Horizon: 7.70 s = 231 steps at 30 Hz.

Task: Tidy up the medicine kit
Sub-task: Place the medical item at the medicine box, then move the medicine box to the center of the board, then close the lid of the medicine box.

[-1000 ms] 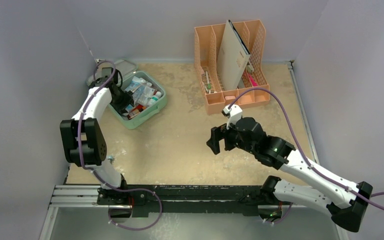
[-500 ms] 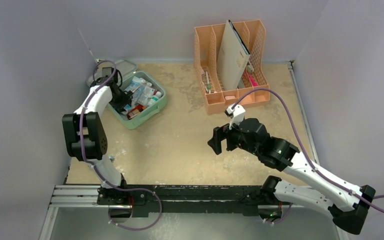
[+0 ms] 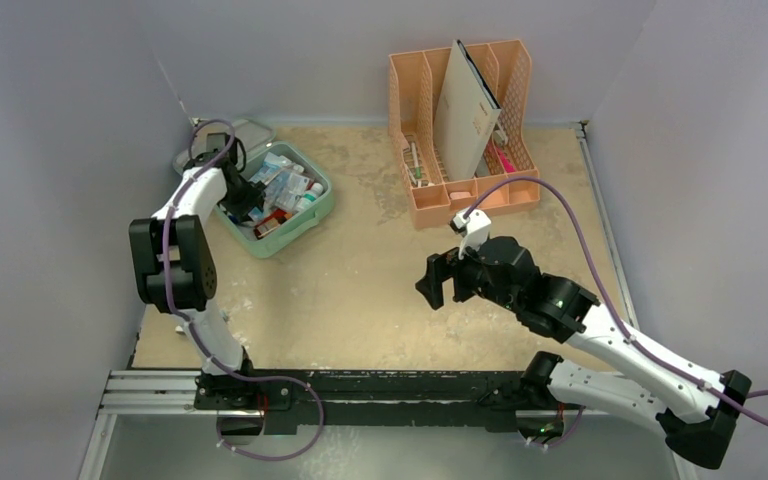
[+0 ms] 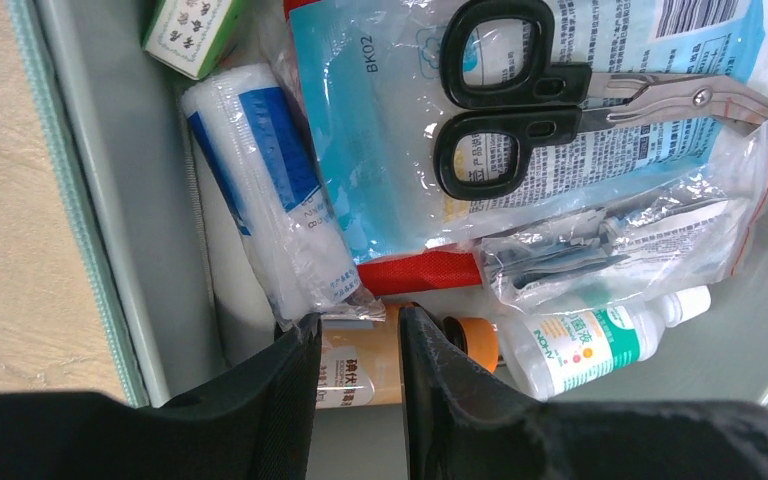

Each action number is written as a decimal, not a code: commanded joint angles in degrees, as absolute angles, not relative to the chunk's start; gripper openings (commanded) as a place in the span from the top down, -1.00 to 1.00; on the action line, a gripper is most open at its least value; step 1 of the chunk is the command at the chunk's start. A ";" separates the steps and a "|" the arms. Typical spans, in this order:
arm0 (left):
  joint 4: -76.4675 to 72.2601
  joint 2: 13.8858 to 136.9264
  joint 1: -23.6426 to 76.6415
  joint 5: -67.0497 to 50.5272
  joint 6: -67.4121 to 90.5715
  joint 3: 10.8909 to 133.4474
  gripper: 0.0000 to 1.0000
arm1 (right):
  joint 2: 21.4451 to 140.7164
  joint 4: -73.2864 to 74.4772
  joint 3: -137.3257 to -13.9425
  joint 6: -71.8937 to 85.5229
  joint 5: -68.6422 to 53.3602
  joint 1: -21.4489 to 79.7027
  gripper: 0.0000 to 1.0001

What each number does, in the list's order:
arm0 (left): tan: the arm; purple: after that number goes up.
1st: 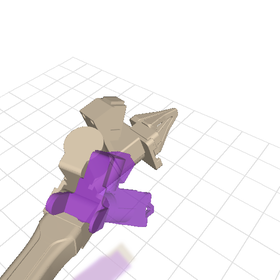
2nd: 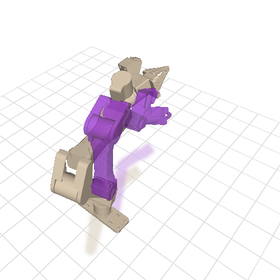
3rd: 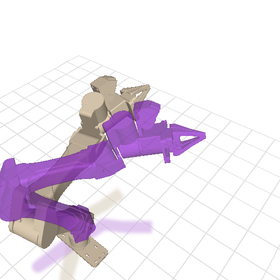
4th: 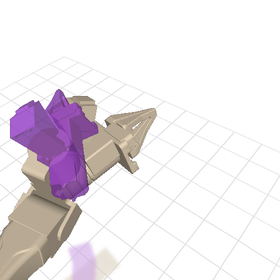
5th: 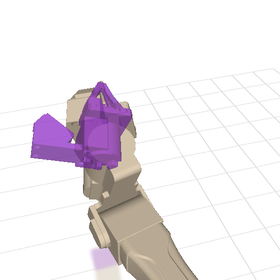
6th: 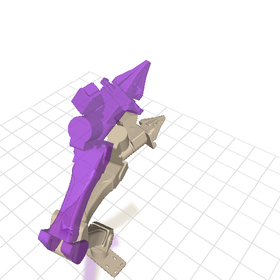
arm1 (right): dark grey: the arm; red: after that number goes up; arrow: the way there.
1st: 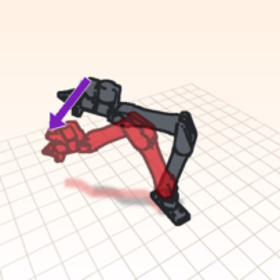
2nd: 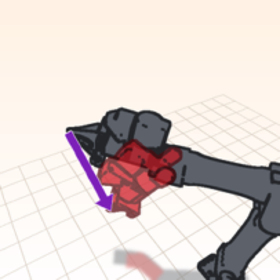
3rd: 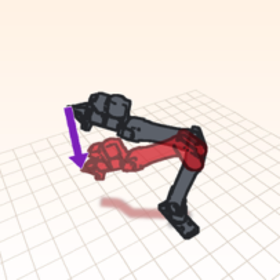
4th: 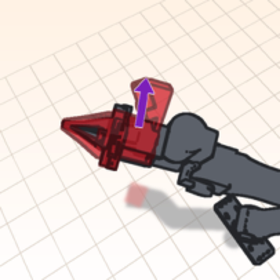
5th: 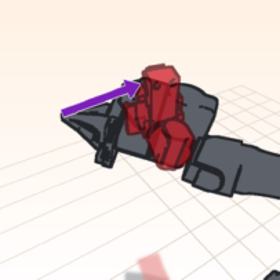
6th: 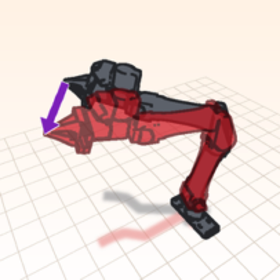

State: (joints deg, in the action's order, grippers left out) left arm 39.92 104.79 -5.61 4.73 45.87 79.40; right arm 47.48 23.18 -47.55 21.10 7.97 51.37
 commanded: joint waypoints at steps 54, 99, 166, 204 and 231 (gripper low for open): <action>24.36 98.93 -26.69 -23.08 27.85 83.37 -0.56 | 53.14 17.72 -52.66 32.11 8.74 51.49 -0.98; 33.92 107.78 -24.08 -24.71 20.93 84.88 0.52 | 48.26 19.29 -50.47 35.24 14.77 51.54 -0.96; 21.51 83.45 -25.72 -32.10 37.38 62.11 -0.68 | 42.91 24.94 -50.57 33.14 15.14 51.48 -0.98; -7.72 98.54 -26.08 -44.77 42.97 60.76 -0.54 | 65.08 5.00 -49.12 43.36 5.73 51.47 -0.81; 3.86 84.01 -24.41 -53.60 35.61 66.40 -0.48 | 60.75 11.16 -49.27 42.15 8.02 51.48 -0.88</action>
